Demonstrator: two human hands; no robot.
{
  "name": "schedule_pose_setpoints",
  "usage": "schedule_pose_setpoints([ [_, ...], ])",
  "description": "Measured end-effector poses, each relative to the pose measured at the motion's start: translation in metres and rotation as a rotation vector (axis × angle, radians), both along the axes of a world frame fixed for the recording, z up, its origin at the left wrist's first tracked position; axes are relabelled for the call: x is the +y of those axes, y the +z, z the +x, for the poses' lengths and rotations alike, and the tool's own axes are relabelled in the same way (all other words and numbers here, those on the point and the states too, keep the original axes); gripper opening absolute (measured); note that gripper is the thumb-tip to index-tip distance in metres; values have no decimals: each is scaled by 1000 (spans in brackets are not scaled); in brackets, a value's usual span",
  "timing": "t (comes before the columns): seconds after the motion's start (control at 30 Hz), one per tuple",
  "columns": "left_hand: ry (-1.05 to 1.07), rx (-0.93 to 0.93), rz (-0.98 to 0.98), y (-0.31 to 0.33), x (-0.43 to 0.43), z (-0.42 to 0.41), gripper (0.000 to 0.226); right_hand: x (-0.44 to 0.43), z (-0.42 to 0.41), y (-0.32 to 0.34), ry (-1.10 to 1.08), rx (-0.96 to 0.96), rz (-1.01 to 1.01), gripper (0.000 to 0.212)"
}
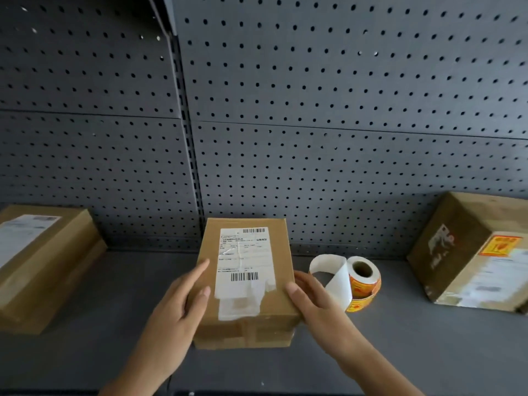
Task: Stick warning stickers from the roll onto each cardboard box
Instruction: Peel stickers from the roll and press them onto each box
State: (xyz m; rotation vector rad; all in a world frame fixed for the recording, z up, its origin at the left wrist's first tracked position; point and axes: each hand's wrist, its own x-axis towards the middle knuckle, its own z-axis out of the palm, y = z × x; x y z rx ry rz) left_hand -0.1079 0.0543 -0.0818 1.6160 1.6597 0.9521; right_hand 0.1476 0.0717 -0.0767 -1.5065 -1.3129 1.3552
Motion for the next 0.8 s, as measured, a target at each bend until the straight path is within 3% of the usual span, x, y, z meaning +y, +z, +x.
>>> schedule_pose_setpoints([
  [0.07, 2, 16, -4, 1, 0, 3, 47, 0, 21, 0, -91, -134, 161, 28],
  [0.13, 11, 61, 9, 1, -1, 5, 46, 1, 50, 0, -190, -393, 299, 18],
  [0.23, 66, 146, 94, 1, -4, 8, 42, 4, 82, -18, -94, -909, 261, 32],
  [0.33, 132, 190, 237, 2, -9, 10, 37, 11, 85, -36, 39, -1101, 244, 40],
  [0.43, 195, 176, 356, 8, -11, 15, 33, 20, 83, -33, -10, -1082, 309, 32],
  [0.57, 199, 97, 534, 35, -16, 31, 35, 26, 88, -7, -126, -843, 476, 30],
  [0.67, 87, 54, 583, 57, -11, 52, 34, 24, 88, 37, -96, -672, 678, 38],
  [0.8, -177, 117, 463, 78, 11, 92, 55, 16, 83, 93, -90, -358, 680, 44],
])
